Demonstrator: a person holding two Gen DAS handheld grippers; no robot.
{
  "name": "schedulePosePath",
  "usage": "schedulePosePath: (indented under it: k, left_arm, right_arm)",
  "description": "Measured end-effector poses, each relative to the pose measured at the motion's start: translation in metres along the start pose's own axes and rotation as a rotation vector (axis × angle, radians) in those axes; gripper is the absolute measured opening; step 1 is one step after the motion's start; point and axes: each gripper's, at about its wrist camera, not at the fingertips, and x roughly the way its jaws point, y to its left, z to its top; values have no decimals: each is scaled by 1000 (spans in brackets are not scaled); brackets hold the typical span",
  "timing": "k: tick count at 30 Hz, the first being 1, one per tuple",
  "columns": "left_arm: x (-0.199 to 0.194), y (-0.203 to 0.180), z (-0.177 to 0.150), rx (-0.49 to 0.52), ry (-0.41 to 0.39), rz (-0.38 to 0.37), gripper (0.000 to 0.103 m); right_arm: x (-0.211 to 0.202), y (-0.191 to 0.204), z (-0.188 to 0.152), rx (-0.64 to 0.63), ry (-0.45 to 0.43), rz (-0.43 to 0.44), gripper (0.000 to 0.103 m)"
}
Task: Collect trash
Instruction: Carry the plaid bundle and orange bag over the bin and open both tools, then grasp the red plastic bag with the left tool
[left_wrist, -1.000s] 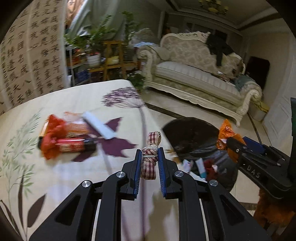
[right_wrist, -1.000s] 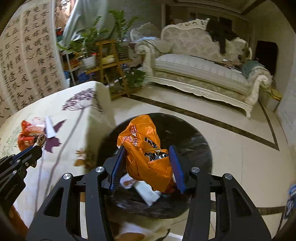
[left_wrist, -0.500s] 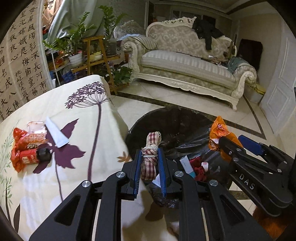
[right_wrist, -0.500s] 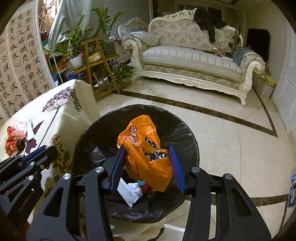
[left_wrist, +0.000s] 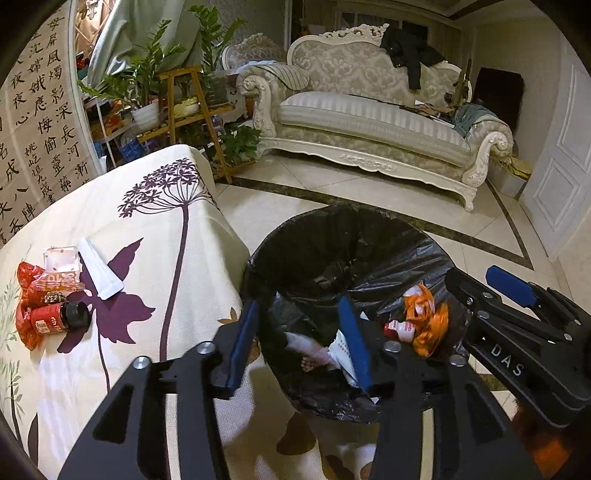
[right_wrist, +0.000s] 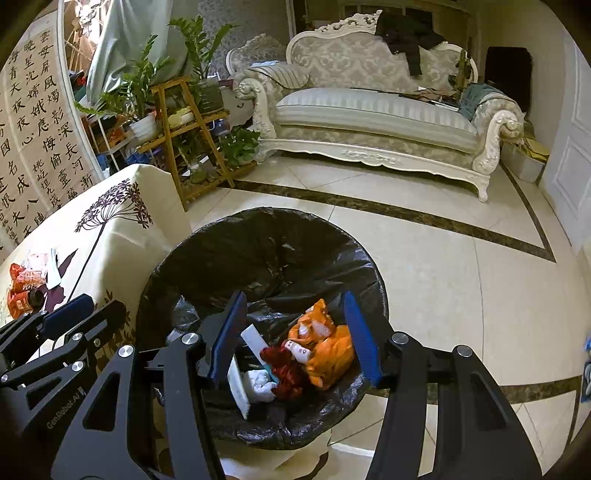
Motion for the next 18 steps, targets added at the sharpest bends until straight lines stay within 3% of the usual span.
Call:
schedulePosePath:
  k: [9,18]
  left_arm:
    - [-16,12,0,-40,-43,11,69]
    - [-40,48,-4,-95,-81,78,72]
  right_arm:
    - [-10,2,3,1,-19,2,54]
    - [-18,37,8,-46,-31,68,54]
